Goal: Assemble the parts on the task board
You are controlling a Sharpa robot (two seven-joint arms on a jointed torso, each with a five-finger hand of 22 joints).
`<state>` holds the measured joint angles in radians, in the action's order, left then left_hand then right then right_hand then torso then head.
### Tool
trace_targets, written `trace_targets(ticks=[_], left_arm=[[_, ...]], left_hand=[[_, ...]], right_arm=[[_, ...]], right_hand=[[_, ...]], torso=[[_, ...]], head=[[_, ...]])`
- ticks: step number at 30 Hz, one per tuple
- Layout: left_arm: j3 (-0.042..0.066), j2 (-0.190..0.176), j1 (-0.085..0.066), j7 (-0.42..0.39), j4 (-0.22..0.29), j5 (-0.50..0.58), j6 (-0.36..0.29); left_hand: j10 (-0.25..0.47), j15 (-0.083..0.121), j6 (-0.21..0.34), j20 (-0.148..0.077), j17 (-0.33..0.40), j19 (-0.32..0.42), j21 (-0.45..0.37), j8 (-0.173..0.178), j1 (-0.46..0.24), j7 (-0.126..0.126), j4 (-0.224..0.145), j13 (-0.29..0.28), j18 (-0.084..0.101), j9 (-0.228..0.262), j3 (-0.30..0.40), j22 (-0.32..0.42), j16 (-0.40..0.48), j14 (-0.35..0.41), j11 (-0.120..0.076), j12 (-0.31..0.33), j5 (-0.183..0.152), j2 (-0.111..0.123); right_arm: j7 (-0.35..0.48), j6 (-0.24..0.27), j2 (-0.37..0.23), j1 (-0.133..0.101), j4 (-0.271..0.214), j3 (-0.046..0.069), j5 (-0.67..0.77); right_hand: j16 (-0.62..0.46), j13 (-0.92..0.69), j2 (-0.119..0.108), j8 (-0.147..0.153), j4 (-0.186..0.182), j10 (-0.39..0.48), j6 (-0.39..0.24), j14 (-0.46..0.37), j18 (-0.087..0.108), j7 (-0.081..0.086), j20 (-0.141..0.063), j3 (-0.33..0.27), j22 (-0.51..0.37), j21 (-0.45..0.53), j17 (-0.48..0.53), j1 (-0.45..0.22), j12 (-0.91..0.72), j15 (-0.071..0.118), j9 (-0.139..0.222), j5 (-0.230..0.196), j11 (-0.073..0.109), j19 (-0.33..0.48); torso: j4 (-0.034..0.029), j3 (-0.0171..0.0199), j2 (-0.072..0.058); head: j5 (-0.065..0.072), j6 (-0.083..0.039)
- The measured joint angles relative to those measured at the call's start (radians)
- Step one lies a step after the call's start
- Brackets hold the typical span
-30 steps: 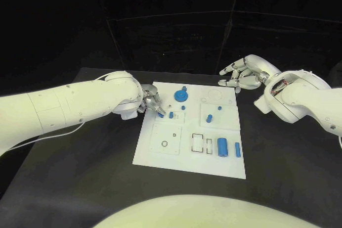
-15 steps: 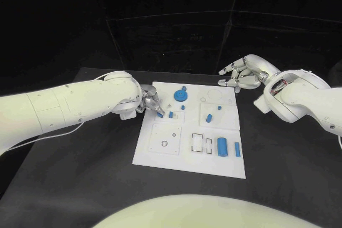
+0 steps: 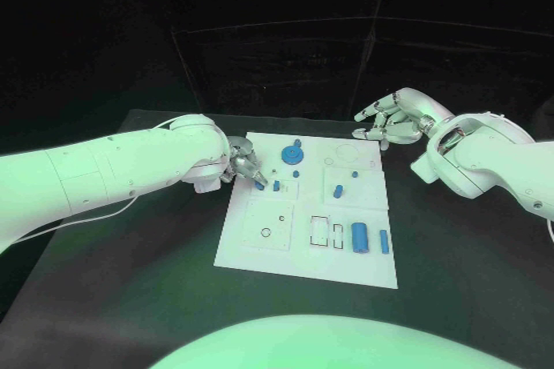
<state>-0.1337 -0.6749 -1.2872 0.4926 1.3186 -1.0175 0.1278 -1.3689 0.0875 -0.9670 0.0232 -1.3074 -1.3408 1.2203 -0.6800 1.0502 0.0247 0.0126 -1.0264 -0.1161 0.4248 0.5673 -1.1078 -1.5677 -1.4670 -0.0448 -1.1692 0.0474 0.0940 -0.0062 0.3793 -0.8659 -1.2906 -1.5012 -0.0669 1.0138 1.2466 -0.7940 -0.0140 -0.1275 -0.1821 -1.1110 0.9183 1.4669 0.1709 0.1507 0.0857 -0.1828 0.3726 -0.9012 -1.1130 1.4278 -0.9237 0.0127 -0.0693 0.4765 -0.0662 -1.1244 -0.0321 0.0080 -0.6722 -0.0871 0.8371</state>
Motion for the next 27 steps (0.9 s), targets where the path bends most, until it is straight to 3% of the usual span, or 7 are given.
trace_targets(ticks=[18,27], left_arm=[[0.0,0.023,0.0,0.005,-0.03,0.0,0.01],[0.0,0.03,0.0,0.006,-0.039,0.0,0.014]], left_hand=[[-0.007,0.0,-0.007,-0.003,0.0,-0.01,0.009,-0.01,-0.027,-0.007,0.024,-0.015,0.0,0.002,-0.018,-0.013,0.0,0.0,0.0,-0.015,0.0,0.008],[-0.014,0.0,-0.016,-0.006,0.0,-0.013,0.013,-0.022,-0.081,-0.002,0.056,-0.022,0.0,0.007,-0.087,-0.021,0.0,0.0,0.0,-0.02,0.0,0.014]], right_arm=[[0.0,0.0,0.002,0.0,0.001,0.0,0.0],[0.001,-0.001,0.004,0.0,0.001,0.0,0.0]], right_hand=[[0.0,0.0,0.0,0.0,0.0,0.0,0.0,0.0,0.0,0.0,0.0,0.0,0.0,0.0,0.0,0.0,0.0,0.0,0.0,0.0,0.0,0.0],[-0.004,0.002,0.0,-0.004,-0.003,0.0,0.0,0.0,0.0,0.0,0.0,-0.003,-0.001,0.0,0.0,0.0,0.0,0.0,0.0,0.0,0.0,0.0]], torso=[[0.0004,0.0004,0.0],[-0.0001,0.0002,0.0]], head=[[0.006,0.005],[0.008,0.006]])
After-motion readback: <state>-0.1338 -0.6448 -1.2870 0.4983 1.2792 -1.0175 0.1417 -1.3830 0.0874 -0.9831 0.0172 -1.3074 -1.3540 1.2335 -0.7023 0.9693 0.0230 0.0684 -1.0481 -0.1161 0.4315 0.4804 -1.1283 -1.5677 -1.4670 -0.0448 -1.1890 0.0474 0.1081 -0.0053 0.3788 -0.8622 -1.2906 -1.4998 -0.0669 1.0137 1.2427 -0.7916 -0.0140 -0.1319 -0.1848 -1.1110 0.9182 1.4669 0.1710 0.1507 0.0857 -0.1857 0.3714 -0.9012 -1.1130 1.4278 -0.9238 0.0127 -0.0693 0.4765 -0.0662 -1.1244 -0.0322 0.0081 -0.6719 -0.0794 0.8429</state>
